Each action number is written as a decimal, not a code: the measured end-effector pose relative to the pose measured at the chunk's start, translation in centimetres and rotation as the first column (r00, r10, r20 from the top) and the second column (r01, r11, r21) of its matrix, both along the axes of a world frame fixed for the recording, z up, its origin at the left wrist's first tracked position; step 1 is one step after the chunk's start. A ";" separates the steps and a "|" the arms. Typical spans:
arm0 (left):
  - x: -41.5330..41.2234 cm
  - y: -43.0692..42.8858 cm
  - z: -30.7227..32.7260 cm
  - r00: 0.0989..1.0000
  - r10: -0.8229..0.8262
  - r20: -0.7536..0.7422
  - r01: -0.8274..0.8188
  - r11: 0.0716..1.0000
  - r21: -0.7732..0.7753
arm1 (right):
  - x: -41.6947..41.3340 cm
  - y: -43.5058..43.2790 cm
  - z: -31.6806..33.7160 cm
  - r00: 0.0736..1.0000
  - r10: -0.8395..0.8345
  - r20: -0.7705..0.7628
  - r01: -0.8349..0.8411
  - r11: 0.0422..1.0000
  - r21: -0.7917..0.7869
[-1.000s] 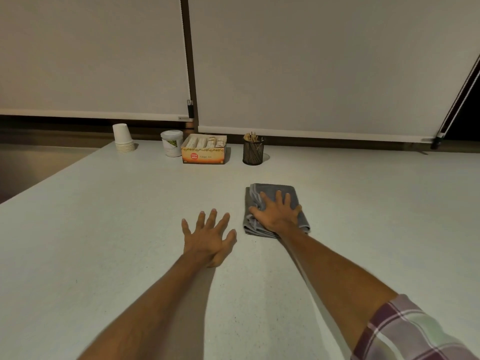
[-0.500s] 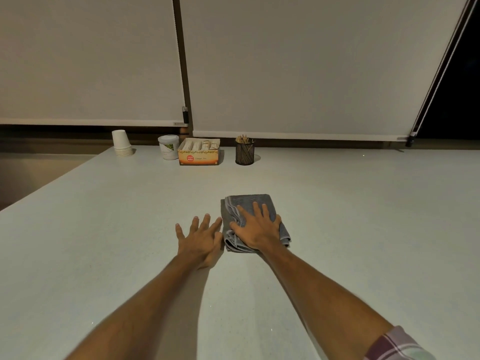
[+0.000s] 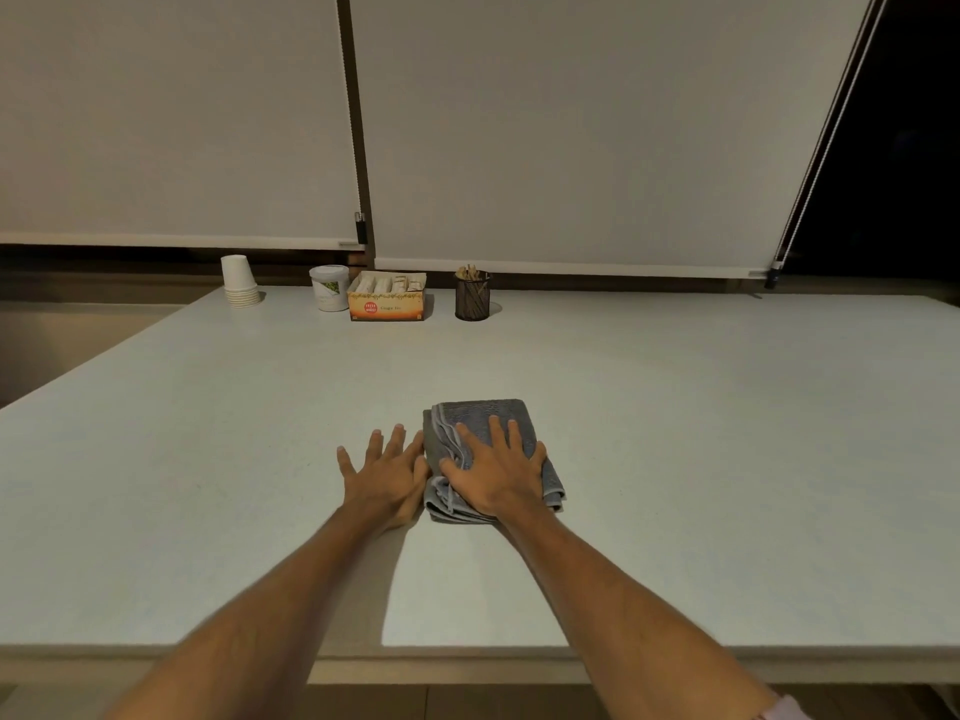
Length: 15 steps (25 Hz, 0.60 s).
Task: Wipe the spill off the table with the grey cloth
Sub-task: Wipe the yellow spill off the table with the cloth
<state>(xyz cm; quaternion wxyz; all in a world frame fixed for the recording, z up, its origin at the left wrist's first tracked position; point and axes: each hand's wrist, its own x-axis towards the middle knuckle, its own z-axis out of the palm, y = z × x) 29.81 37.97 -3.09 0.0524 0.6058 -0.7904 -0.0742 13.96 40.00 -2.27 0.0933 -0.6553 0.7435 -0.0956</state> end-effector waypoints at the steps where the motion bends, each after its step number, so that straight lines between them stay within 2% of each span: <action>1: -0.1 0.2 0.0 1.000 0.006 -0.011 -0.006 1.000 0.001 | 0.1 0.4 0.0 1.000 0.003 0.002 -0.003 1.000 -0.001; 7: -0.4 1.7 -0.1 0.998 0.041 -0.040 -0.042 0.999 -0.019 | -0.2 3.4 -0.3 1.000 0.024 0.016 -0.024 1.000 -0.020; 15: -1.8 5.5 0.3 0.999 0.041 -0.002 -0.041 0.999 -0.027 | -3.1 8.8 -0.7 0.995 0.097 -0.008 -0.097 0.995 -0.023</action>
